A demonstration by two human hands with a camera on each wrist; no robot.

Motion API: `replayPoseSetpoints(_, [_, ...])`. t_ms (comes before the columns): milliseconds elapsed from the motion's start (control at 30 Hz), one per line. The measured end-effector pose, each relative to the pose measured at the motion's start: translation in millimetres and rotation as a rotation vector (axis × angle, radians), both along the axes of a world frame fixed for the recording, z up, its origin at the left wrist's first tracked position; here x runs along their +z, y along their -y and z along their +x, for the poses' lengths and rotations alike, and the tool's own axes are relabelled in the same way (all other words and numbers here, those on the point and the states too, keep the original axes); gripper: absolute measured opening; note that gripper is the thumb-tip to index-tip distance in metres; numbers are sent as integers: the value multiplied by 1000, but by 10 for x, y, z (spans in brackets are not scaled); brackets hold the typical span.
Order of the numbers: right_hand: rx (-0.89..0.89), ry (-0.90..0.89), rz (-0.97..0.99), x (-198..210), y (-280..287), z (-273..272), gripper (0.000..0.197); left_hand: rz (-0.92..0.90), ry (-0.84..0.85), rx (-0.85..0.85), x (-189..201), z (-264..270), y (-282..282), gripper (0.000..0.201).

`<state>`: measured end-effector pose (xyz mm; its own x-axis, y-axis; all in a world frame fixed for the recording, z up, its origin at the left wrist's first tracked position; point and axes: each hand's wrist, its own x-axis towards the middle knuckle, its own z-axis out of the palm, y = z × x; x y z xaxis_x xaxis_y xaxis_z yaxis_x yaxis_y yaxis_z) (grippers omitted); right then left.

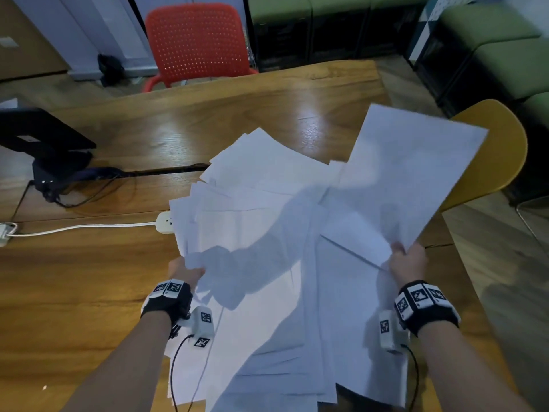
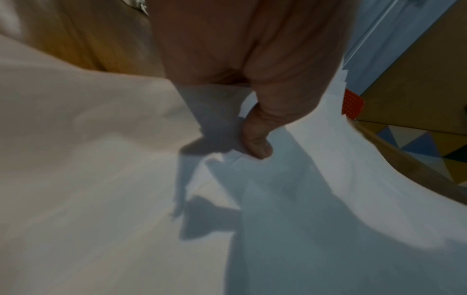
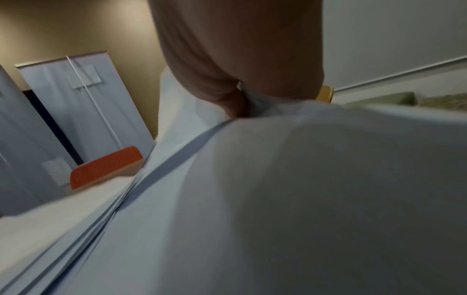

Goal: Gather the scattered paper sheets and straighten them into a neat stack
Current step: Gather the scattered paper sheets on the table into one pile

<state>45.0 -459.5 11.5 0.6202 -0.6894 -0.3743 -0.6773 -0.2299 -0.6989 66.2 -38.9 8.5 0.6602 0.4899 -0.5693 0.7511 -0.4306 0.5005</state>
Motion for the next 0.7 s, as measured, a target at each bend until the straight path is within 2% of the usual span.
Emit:
replayPoseSetpoints(200, [17, 328, -110, 615, 140, 224, 37, 122, -21, -103, -26, 120, -37, 27])
replayPoseSetpoints(300, [41, 516, -95, 1068, 143, 357, 11, 136, -35, -95, -44, 159, -40, 26])
replayPoseSetpoints(400, [60, 615, -74, 1407, 107, 503, 14, 102, -47, -85, -25, 161, 4, 29])
replayPoseSetpoints(467, [85, 589, -32, 1393, 101, 649, 16, 67, -60, -92, -4, 154, 88, 35])
replayPoseSetpoints(567, [120, 533, 55, 1157, 14, 801, 19, -35, -67, -91, -12, 107, 239, 54])
replayPoseSetpoints(700, [261, 320, 97, 700, -337, 736, 30, -126, -75, -111, -33, 50, 345, 62])
